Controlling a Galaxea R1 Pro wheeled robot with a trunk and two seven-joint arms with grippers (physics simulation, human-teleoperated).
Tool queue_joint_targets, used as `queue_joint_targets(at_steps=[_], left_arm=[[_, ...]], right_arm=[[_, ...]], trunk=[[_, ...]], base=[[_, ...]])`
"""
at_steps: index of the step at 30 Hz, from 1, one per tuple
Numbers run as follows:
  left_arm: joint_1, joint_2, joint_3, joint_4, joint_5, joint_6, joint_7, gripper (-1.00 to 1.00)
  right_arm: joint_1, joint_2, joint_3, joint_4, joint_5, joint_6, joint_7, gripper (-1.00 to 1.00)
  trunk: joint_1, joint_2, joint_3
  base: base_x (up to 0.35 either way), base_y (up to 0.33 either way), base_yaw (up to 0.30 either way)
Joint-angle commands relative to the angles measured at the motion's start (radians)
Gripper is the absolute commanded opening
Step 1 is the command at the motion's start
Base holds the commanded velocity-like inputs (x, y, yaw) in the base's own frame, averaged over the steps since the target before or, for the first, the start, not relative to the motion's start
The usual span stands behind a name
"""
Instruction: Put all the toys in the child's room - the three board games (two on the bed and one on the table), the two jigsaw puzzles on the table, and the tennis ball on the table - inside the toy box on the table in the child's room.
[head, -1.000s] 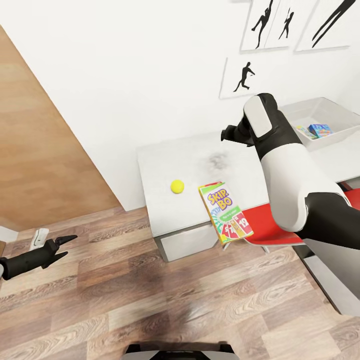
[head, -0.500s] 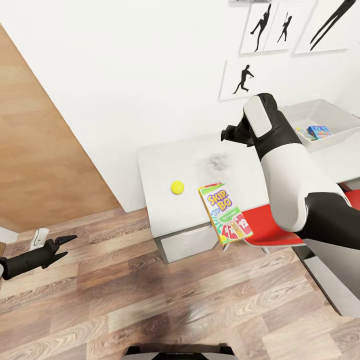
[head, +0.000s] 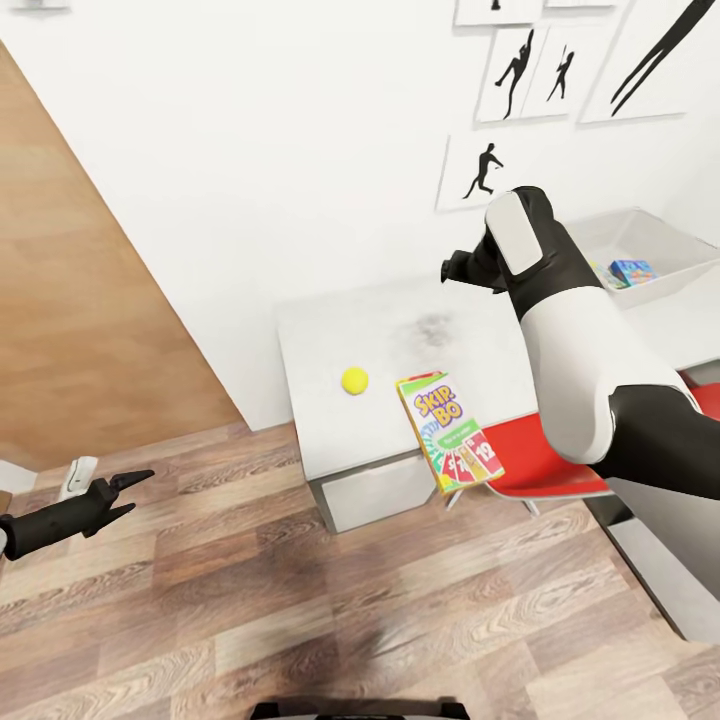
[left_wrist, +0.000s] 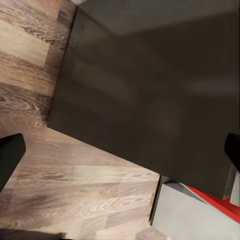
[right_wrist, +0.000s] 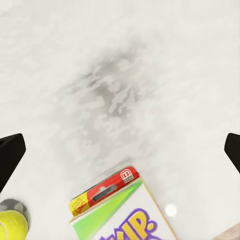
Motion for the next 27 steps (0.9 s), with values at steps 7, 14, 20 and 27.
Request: queue_joint_targets(at_steps=[7,14,20,27], left_arm=[[-0.001,-0.001,0.002,0.000,-0.004,0.004,-0.005,1.00],[-0.001,-0.001,0.002,0.000,-0.004,0.004,-0.005,1.00],[-0.001,-0.001,0.002,0.000,-0.004,0.004,-0.006,1.00],[-0.001,-0.001,0.002,0.000,-0.004,0.004,-0.006,1.00]], right_arm=[[-0.001,0.015,-0.004,-0.001,-0.009,0.001,-0.011,1.00],[-0.001,0.028,-0.004,-0.001,-0.011,0.001,-0.030,1.00],[-0.001,0.044,-0.005,-0.001,-0.011,0.001,-0.049,1.00],[0.000,0.050,-0.005,-0.003,-0.010,0.001,-0.052,1.00]], trunk=[[0.000,-0.001,0.010],[0.000,-0.001,0.022],[0.000,-0.001,0.031],[0.000,-0.001,0.043]], base=[[0.000,0.000,0.000],[0.000,0.000,0.000],[0.000,0.000,0.000],[0.000,0.000,0.000]])
